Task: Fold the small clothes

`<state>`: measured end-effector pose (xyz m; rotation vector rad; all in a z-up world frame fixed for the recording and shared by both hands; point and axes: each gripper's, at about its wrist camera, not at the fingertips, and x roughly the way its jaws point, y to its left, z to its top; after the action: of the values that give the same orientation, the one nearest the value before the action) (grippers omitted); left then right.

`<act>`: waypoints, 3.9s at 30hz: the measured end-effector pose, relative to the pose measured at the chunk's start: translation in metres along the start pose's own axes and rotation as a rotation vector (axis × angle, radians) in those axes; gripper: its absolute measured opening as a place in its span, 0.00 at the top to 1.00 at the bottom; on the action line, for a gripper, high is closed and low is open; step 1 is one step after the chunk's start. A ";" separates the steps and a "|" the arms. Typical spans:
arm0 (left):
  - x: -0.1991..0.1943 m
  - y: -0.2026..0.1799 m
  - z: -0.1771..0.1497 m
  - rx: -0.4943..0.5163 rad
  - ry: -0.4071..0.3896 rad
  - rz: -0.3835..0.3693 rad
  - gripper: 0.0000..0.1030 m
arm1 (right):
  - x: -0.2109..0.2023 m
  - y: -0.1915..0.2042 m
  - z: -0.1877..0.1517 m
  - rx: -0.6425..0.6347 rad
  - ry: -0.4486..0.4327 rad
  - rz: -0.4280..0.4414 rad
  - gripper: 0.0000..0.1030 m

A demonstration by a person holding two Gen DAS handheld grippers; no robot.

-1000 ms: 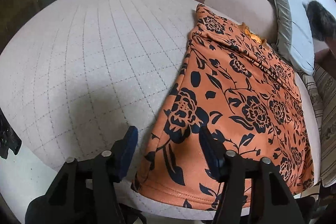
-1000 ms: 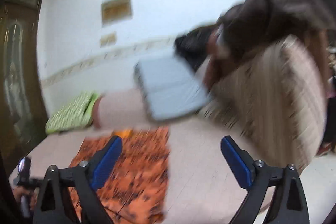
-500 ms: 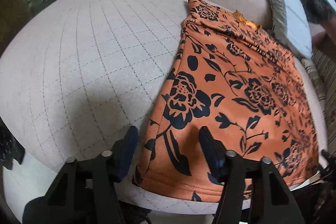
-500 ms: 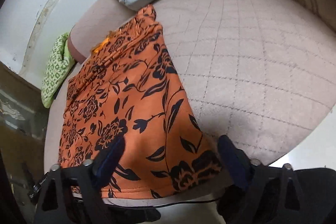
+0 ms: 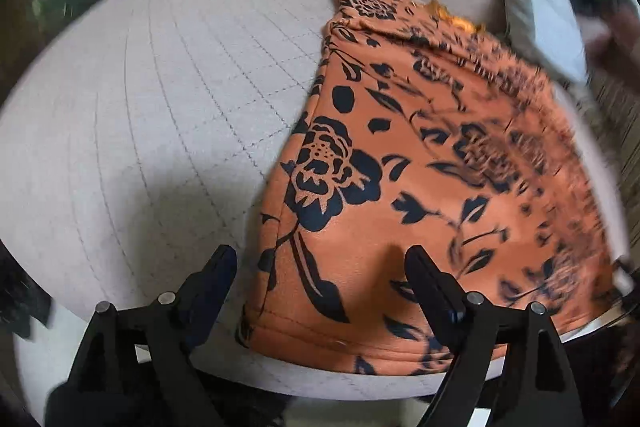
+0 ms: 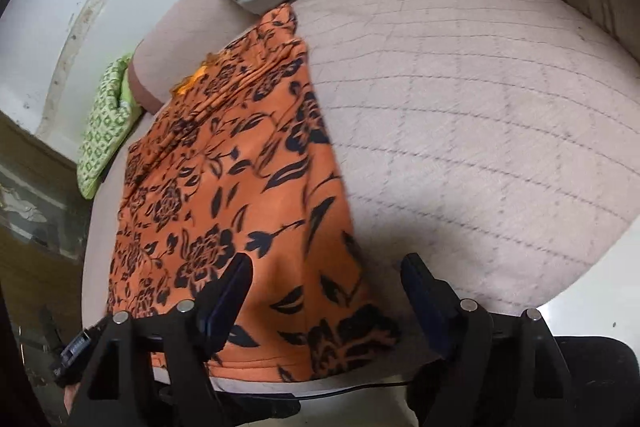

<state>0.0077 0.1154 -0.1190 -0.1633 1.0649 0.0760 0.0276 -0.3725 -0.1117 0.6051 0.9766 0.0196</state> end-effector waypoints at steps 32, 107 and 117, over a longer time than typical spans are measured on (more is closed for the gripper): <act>-0.030 0.038 0.018 -0.221 -0.058 -0.157 0.45 | -0.020 -0.053 0.020 0.106 0.162 0.276 0.08; 0.110 0.031 0.263 -0.243 -0.024 -0.215 0.25 | 0.161 0.065 0.274 -0.075 0.102 0.251 0.12; 0.151 -0.046 0.270 -0.043 0.081 -0.093 0.87 | 0.208 0.109 0.262 -0.182 0.291 0.122 0.74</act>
<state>0.3204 0.1135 -0.1191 -0.2568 1.1350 0.0086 0.3787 -0.3471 -0.1115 0.5013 1.2026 0.3089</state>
